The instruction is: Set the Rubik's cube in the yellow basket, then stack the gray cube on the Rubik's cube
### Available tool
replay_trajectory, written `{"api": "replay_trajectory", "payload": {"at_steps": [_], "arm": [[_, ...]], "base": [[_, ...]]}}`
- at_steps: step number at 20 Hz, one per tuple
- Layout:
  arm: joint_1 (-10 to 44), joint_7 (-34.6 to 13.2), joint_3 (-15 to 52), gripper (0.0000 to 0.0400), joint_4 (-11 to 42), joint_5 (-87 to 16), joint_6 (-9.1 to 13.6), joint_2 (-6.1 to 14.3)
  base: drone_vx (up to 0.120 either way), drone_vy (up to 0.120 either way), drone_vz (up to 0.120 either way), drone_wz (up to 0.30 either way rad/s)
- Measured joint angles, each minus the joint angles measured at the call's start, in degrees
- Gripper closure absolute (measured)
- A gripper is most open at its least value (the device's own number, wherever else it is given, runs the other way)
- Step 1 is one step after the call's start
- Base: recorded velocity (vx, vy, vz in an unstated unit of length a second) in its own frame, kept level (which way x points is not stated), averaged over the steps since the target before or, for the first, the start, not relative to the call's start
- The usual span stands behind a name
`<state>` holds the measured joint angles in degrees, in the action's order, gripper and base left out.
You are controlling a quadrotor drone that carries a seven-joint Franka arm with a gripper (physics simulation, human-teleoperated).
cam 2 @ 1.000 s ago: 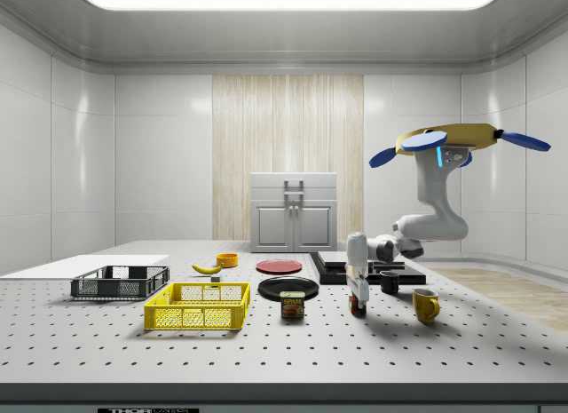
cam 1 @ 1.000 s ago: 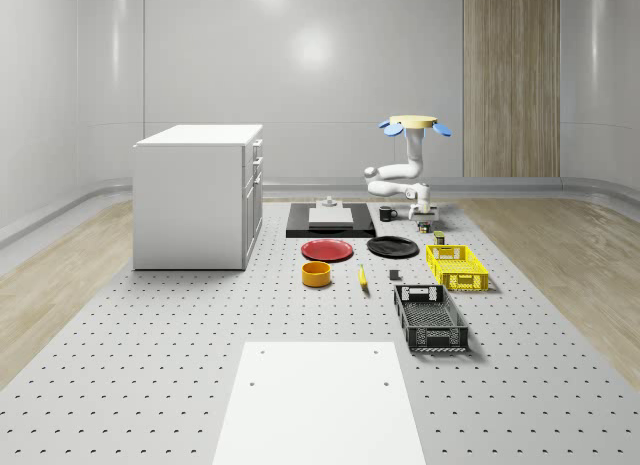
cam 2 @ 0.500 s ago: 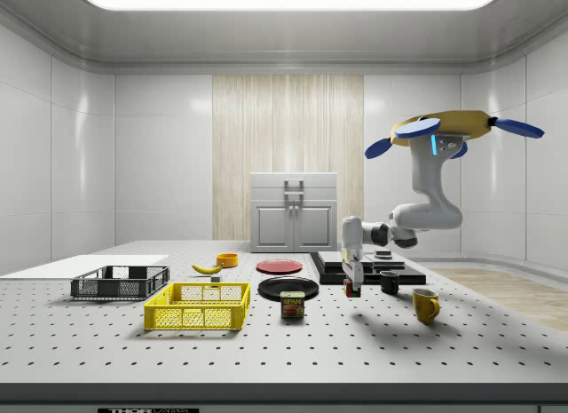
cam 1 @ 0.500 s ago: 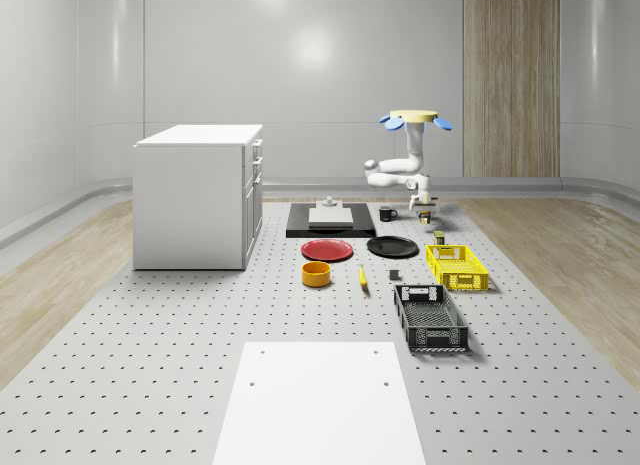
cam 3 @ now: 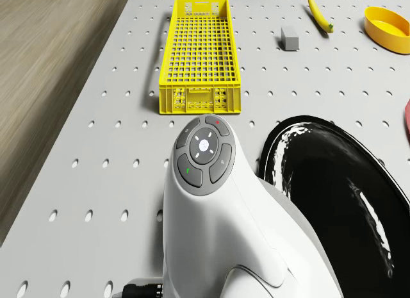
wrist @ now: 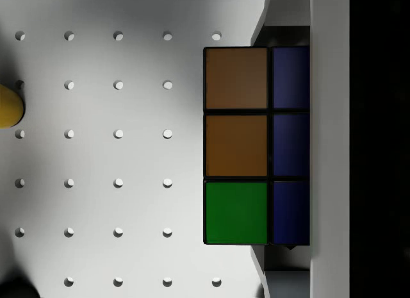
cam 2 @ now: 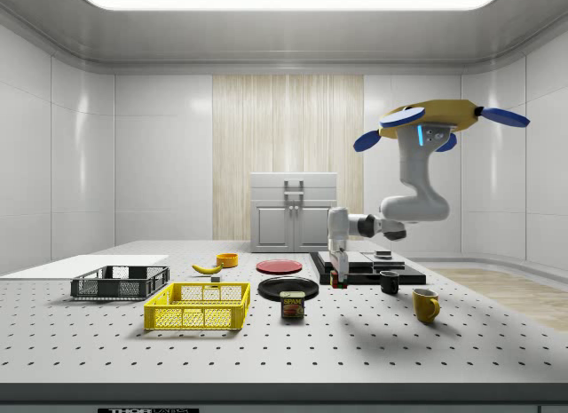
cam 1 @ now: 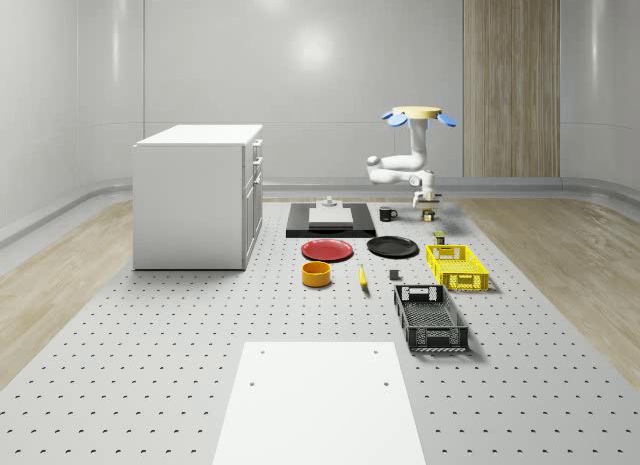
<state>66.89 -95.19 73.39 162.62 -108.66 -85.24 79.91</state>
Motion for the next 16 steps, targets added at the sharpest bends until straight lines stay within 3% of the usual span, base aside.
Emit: {"api": "replay_trajectory", "payload": {"at_steps": [16], "arm": [[0.57, -0.48, 0.4, 0.0075, -0.09, 0.89, -1.64, 1.79]], "base": [[0.12, 0.003, 0.0, 0.0]]}}
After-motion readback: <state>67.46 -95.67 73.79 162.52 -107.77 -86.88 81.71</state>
